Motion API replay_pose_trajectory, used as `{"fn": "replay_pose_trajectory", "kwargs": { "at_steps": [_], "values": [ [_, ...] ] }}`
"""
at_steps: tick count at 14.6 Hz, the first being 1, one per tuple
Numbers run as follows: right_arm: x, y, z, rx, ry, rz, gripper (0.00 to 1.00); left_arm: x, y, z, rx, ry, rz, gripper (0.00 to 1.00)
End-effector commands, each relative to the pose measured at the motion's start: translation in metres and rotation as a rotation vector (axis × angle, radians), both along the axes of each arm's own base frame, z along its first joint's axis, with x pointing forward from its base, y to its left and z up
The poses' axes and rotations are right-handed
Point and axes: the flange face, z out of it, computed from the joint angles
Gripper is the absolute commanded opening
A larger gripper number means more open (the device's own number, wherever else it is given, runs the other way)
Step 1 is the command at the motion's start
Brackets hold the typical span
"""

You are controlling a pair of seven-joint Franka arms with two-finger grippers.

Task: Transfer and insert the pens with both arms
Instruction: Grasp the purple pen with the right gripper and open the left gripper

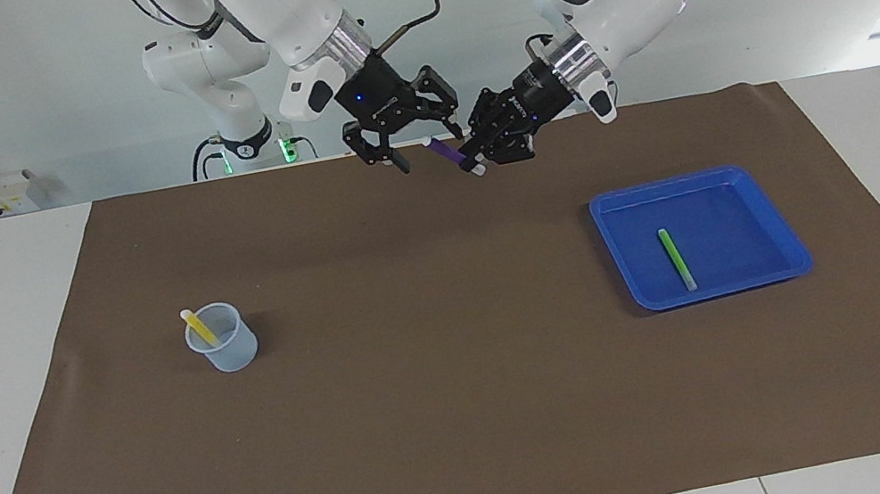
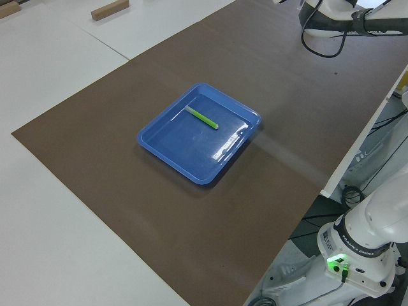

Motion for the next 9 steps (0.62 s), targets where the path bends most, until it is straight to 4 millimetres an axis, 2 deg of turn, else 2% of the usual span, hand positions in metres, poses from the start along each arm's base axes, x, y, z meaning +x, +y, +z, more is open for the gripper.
{"fn": "replay_pose_trajectory", "kwargs": {
  "at_steps": [1, 4, 7, 8, 9],
  "values": [
    [-0.0013, 0.0014, 0.0019, -0.013, -0.009, 0.011, 0.92, -0.0091, 0.0036, 0.0005, -0.010, -0.016, 0.011, 0.00],
    [-0.0024, 0.0022, 0.0032, -0.014, -0.009, 0.014, 0.78, -0.0092, 0.0038, 0.0014, -0.010, -0.018, 0.012, 0.00],
    [-0.0047, 0.0013, 0.0041, -0.026, -0.003, 0.022, 0.73, -0.0097, 0.0038, 0.0021, -0.011, -0.019, 0.011, 0.00],
    [-0.0050, 0.0016, 0.0039, -0.035, -0.008, 0.025, 0.66, -0.0097, 0.0038, 0.0021, -0.011, -0.017, 0.012, 0.00],
    [-0.0049, 0.0014, 0.0038, -0.039, -0.010, 0.026, 0.53, -0.0097, 0.0038, 0.0021, -0.011, -0.017, 0.012, 0.00]
  ]
}}
